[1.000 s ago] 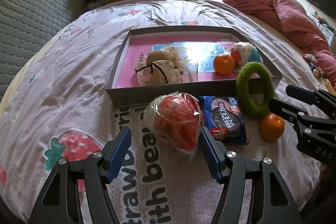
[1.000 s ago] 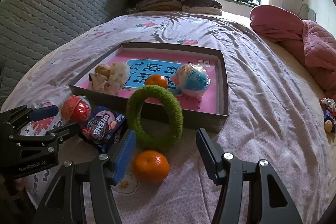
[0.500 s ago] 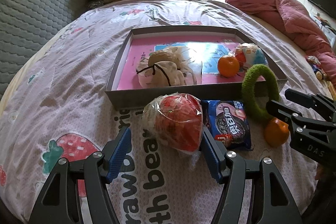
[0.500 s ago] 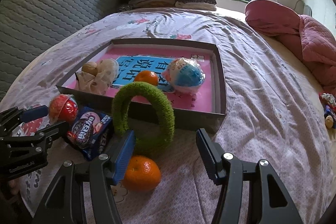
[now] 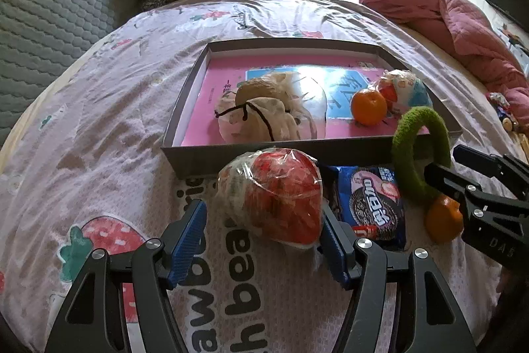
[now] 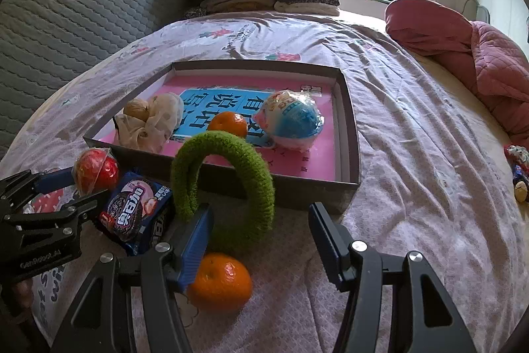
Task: Organize objects
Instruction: 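Grasp the wrapped red ball with left tool while right tool grasps the green ring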
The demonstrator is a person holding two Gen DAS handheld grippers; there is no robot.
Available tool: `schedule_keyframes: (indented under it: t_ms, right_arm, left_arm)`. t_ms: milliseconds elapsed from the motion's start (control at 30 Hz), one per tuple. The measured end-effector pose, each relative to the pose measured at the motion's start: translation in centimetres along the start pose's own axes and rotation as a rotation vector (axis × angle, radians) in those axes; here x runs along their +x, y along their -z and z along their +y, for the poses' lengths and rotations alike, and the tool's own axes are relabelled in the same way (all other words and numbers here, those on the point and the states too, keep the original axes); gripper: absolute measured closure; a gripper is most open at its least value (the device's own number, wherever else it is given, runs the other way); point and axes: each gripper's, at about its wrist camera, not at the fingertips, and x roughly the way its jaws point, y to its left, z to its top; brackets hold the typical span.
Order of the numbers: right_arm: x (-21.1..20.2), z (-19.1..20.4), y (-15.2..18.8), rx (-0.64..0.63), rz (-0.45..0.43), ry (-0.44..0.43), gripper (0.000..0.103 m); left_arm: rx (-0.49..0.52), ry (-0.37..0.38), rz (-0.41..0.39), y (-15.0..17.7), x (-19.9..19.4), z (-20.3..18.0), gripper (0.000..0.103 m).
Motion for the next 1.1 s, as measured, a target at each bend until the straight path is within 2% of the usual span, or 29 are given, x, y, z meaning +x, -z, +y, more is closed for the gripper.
schedule_keyframes:
  t_ms: [200, 733, 1100]
  right_arm:
    - [0.5, 0.0, 0.0, 0.004, 0.002, -0.004, 0.049]
    - [1.3, -0.1, -0.1, 0.012, 0.020, -0.031, 0.076]
    - [1.2, 0.0, -0.1, 0.009, 0.020, -0.034, 0.078]
  left_arm:
    - [-0.009, 0.008, -0.005, -0.4, 0.5, 0.1, 0.035]
    - [-0.005, -0.005, -0.008, -0.8, 1.4, 0.0, 0.038]
    - [-0.007, 0.007, -0.015, -0.8, 1.2, 0.0, 0.039]
